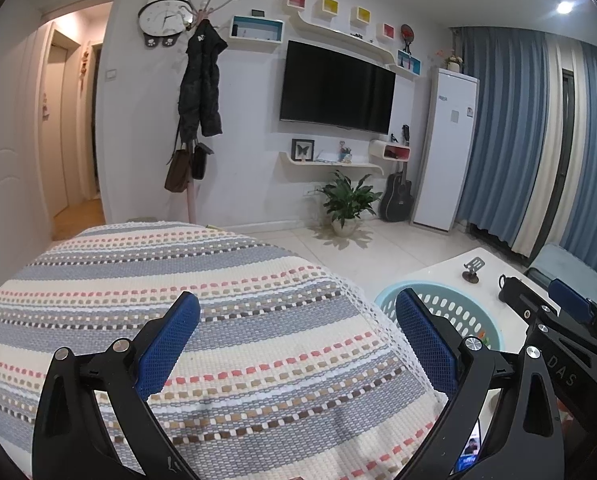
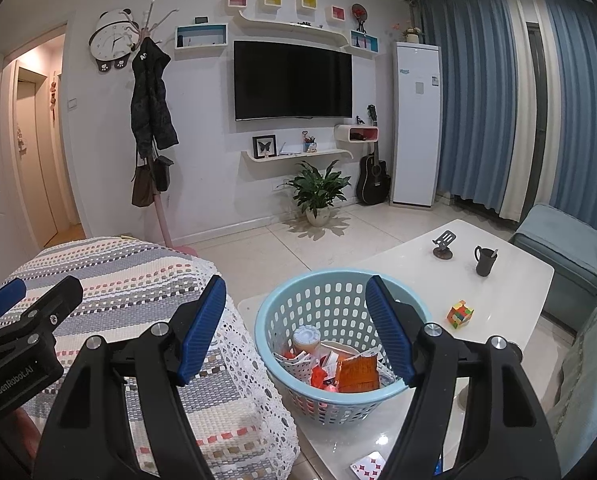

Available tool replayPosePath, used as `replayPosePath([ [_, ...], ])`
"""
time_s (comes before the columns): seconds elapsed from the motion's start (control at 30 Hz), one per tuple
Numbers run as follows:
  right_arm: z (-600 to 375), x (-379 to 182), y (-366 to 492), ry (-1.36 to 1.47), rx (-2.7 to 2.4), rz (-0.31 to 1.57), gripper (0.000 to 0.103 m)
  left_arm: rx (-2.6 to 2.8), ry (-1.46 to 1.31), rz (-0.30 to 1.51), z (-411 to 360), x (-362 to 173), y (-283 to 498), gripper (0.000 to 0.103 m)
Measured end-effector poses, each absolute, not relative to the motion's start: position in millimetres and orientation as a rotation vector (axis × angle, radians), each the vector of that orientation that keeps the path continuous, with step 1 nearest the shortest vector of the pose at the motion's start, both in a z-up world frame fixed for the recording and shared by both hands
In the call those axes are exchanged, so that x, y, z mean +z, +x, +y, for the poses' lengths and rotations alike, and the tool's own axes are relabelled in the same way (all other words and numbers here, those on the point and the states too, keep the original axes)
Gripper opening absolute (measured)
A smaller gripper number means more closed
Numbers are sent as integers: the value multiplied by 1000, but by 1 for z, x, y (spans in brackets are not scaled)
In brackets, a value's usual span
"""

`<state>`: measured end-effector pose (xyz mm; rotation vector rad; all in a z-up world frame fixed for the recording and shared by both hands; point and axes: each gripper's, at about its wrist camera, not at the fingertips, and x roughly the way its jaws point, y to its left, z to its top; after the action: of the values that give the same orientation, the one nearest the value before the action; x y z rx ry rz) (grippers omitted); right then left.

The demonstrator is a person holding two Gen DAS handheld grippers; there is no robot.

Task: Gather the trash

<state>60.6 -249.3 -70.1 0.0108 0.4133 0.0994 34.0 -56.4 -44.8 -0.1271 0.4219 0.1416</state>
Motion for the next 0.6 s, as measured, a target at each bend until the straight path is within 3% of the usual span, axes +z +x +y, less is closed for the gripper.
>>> replayPosePath([
  [0.6,-246,-68,65,5,109,420,68,137,-135,432,-55,-44,36,95],
])
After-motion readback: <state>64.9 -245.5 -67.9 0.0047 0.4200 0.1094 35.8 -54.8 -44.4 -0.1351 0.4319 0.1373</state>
